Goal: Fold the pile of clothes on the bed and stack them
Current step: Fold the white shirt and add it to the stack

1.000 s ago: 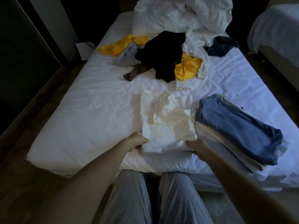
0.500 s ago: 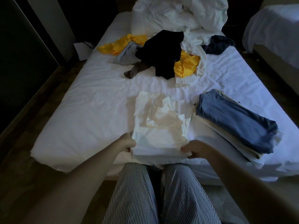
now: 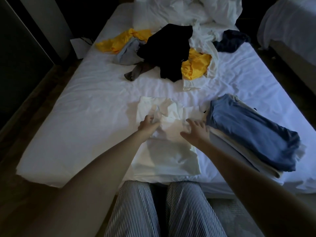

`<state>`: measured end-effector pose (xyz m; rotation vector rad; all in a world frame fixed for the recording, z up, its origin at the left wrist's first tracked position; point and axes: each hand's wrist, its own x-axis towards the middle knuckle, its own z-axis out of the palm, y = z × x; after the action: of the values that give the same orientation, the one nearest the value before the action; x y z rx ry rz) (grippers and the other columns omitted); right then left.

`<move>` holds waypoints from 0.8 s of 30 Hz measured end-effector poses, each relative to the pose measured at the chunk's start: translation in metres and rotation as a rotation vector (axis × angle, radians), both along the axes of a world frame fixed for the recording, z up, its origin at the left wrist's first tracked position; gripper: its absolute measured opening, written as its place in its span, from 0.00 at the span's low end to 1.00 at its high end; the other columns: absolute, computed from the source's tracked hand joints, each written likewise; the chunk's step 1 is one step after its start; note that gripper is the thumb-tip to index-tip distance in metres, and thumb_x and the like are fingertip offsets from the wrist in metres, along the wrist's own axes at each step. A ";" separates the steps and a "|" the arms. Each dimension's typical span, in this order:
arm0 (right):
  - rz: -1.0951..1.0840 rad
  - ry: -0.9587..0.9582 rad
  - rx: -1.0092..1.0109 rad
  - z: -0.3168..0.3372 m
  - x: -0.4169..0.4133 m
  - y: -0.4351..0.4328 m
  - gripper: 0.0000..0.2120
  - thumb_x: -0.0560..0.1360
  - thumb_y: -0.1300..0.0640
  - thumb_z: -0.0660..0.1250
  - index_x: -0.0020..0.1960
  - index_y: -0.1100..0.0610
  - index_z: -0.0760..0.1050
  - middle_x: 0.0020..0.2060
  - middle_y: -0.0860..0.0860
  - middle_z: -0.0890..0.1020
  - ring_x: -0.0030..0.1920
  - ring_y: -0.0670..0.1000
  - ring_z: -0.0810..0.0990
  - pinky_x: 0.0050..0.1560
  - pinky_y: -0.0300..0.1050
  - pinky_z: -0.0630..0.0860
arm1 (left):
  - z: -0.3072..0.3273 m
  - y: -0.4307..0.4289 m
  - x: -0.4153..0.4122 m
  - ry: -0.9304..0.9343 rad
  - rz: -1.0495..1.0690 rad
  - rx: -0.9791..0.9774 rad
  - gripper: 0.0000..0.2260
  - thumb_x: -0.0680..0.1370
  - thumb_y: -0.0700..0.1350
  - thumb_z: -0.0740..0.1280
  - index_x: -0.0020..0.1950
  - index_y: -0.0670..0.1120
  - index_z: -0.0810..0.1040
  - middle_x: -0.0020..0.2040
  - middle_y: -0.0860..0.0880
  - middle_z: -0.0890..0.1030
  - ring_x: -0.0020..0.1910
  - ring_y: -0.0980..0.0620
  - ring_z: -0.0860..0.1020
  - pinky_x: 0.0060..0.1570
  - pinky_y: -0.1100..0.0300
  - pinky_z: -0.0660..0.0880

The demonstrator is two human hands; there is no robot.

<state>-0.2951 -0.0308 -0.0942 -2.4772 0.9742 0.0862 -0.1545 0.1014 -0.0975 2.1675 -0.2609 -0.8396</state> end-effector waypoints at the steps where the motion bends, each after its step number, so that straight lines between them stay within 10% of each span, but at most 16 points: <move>1: -0.002 0.015 -0.006 0.000 0.002 0.000 0.24 0.75 0.49 0.63 0.69 0.52 0.66 0.68 0.53 0.70 0.69 0.55 0.63 0.68 0.48 0.57 | 0.000 -0.004 0.000 0.002 -0.007 -0.025 0.28 0.63 0.58 0.64 0.62 0.52 0.70 0.61 0.45 0.75 0.59 0.43 0.75 0.61 0.51 0.73; 8: -0.402 -0.479 0.485 -0.008 -0.005 -0.004 0.05 0.72 0.64 0.63 0.38 0.58 0.71 0.30 0.51 0.71 0.35 0.52 0.70 0.36 0.42 0.65 | 0.004 -0.027 0.007 0.144 0.072 -0.050 0.24 0.77 0.61 0.61 0.60 0.43 0.78 0.56 0.46 0.78 0.56 0.47 0.75 0.54 0.61 0.68; 16: -0.703 -0.762 0.832 -0.013 -0.038 -0.020 0.06 0.76 0.65 0.61 0.50 0.64 0.76 0.37 0.54 0.76 0.39 0.51 0.74 0.40 0.41 0.71 | 0.025 -0.053 -0.001 0.136 0.136 -0.107 0.04 0.72 0.39 0.67 0.37 0.44 0.76 0.30 0.49 0.74 0.28 0.55 0.72 0.25 0.67 0.68; 24: -0.748 -0.598 0.753 -0.018 -0.040 -0.029 0.07 0.75 0.66 0.56 0.48 0.62 0.72 0.41 0.58 0.74 0.36 0.50 0.71 0.33 0.40 0.67 | 0.056 -0.102 -0.013 0.342 -0.040 -0.259 0.10 0.77 0.46 0.64 0.38 0.46 0.79 0.37 0.50 0.80 0.37 0.55 0.76 0.38 0.61 0.68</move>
<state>-0.3353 -0.0595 -0.1127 -1.2426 1.2188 -0.4255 -0.1674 -0.0007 -0.0420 1.7518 -0.2259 -1.1168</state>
